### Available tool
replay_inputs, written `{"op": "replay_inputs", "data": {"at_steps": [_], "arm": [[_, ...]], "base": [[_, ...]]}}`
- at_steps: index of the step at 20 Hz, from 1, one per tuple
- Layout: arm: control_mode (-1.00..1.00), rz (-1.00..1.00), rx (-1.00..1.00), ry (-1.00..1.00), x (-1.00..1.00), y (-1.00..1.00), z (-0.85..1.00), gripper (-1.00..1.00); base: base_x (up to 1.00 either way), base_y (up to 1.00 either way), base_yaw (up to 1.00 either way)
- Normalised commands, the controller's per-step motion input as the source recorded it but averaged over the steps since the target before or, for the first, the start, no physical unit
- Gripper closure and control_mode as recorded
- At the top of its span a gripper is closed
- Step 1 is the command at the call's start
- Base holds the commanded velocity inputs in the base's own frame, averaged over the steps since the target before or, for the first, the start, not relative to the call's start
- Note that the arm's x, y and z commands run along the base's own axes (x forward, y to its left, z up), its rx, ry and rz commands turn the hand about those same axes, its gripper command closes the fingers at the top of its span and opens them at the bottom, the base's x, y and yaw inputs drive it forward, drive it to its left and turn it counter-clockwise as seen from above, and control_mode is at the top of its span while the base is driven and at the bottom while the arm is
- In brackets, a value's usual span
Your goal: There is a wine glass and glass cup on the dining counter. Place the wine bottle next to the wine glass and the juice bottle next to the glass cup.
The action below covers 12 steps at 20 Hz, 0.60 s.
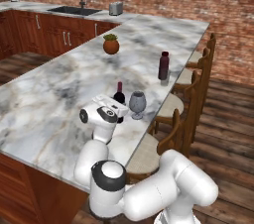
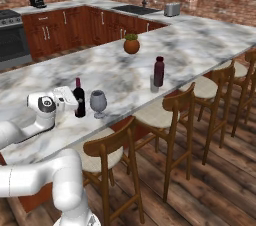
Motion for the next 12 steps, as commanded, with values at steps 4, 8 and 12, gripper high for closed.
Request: {"op": "replay_inputs", "data": {"at_steps": [4,8,12], "arm": [[-1.00,0.00,0.00,-0.01,-0.21,0.08,-0.45,1.00],[-1.00,0.00,0.00,0.00,-0.28,0.00,-0.31,1.00],[-1.00,0.00,0.00,0.00,-0.35,0.00,-0.21,1.00]], "base": [[0.00,0.00,0.00],[0.00,0.00,0.00],[0.00,0.00,0.00]]}}
